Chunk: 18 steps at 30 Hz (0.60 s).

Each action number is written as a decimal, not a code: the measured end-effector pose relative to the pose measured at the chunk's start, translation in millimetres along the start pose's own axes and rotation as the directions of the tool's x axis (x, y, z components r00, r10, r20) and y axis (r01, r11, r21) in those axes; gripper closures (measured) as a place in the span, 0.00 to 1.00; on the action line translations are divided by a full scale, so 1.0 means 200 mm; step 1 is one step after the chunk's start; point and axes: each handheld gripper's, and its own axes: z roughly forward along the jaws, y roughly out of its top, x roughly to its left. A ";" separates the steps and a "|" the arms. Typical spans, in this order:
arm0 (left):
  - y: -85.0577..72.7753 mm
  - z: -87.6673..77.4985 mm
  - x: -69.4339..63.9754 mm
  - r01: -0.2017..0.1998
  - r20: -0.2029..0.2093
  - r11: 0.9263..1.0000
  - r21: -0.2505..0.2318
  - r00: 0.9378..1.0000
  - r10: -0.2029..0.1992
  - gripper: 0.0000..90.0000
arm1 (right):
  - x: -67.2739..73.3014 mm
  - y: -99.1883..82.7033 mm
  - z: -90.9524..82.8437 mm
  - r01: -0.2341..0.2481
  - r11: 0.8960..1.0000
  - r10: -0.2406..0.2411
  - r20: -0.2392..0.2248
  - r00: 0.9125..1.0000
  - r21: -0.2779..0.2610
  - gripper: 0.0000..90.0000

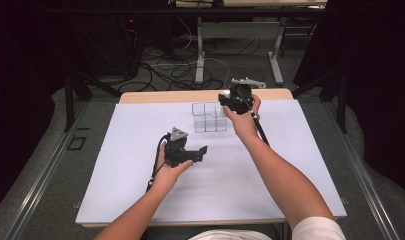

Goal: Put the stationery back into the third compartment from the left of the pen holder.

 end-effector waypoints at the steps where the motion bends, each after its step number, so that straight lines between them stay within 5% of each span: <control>1: 0.00 0.00 0.00 0.006 -0.001 1.000 -0.002 1.000 -0.006 0.07 | 0.00 0.00 0.01 0.002 1.000 -0.002 0.002 1.000 0.004 0.73; 18: -0.01 -0.01 0.04 0.031 -0.028 0.999 -0.009 0.999 -0.031 0.00 | 0.00 -0.01 0.14 0.072 0.997 -0.072 0.039 0.997 -0.003 0.73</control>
